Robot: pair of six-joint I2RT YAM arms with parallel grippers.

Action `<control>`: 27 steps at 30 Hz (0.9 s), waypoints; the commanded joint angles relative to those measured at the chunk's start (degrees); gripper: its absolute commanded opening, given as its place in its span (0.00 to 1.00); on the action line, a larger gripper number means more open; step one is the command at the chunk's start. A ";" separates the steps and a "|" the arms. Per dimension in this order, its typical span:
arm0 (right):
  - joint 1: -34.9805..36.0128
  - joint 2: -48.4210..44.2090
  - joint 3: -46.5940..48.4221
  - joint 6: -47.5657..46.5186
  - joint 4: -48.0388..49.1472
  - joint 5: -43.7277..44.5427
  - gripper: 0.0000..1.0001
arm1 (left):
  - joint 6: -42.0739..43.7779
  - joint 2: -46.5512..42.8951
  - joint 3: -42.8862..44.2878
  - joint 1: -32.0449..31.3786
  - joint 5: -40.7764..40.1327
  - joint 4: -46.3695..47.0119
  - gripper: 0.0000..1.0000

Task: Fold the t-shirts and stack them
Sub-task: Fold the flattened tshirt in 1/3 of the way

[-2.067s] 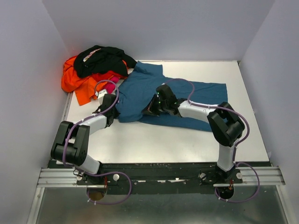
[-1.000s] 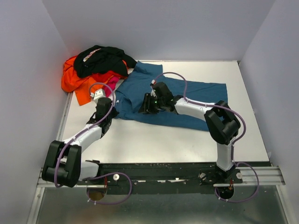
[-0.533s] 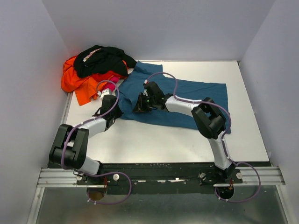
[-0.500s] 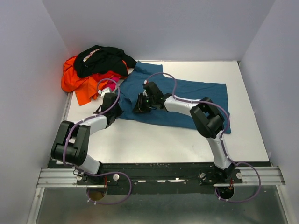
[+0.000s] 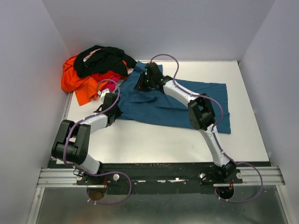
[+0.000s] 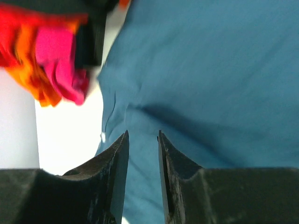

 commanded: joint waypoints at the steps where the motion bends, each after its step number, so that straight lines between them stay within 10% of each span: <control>1: -4.29 0.72 6.69 -4.12 -5.99 1.94 0.41 | 0.40 0.04 1.03 -0.06 -2.20 -1.66 0.00; 16: 2.03 -15.90 -26.79 -8.36 8.67 -8.43 0.41 | 4.70 -13.24 -7.05 -4.19 0.69 12.74 0.02; 27: 2.91 -9.40 -22.86 -2.38 8.78 -1.24 0.27 | 2.24 3.98 4.45 -5.07 -0.62 1.34 0.00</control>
